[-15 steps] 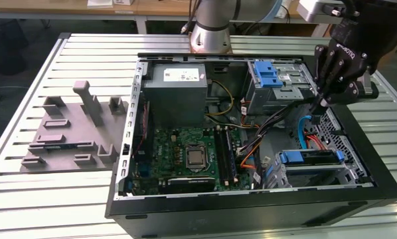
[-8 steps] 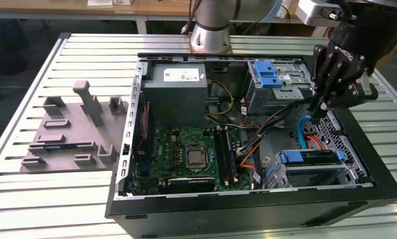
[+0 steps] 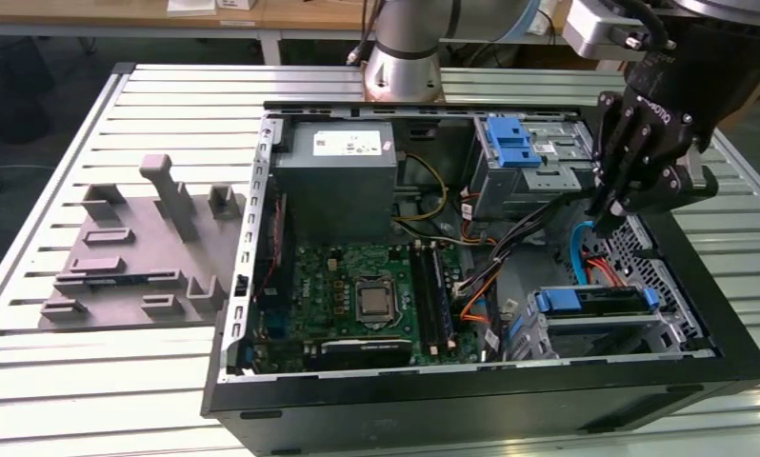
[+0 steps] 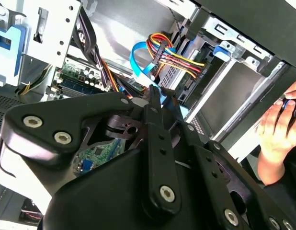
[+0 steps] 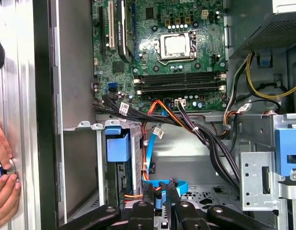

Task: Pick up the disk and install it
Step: 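Insert the second disk wire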

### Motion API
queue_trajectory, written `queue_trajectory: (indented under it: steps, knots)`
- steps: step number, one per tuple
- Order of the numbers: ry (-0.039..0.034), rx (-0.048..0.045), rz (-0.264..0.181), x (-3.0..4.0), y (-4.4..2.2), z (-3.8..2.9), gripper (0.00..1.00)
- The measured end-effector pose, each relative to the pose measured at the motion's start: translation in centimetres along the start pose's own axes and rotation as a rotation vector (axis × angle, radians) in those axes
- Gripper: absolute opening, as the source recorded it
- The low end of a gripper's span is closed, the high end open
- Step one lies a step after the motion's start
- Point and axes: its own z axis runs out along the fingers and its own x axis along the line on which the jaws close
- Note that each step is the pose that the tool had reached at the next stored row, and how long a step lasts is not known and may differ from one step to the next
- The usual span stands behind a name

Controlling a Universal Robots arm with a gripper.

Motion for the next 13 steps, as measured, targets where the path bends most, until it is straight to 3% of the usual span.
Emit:
queue_trajectory:
  steps: [3,7,9,13]
  knots:
    - [0.0017,0.0001,0.0,-0.04,-0.01,0.31,0.25]
    - [0.0095,0.0006,0.0,-0.08,-0.01,0.71,0.25]
    - [0.0122,0.0008,0.0,-0.1,-0.02,0.92,0.17]
    - [0.0107,0.0008,0.0,-0.13,-0.02,1.18,0.16]
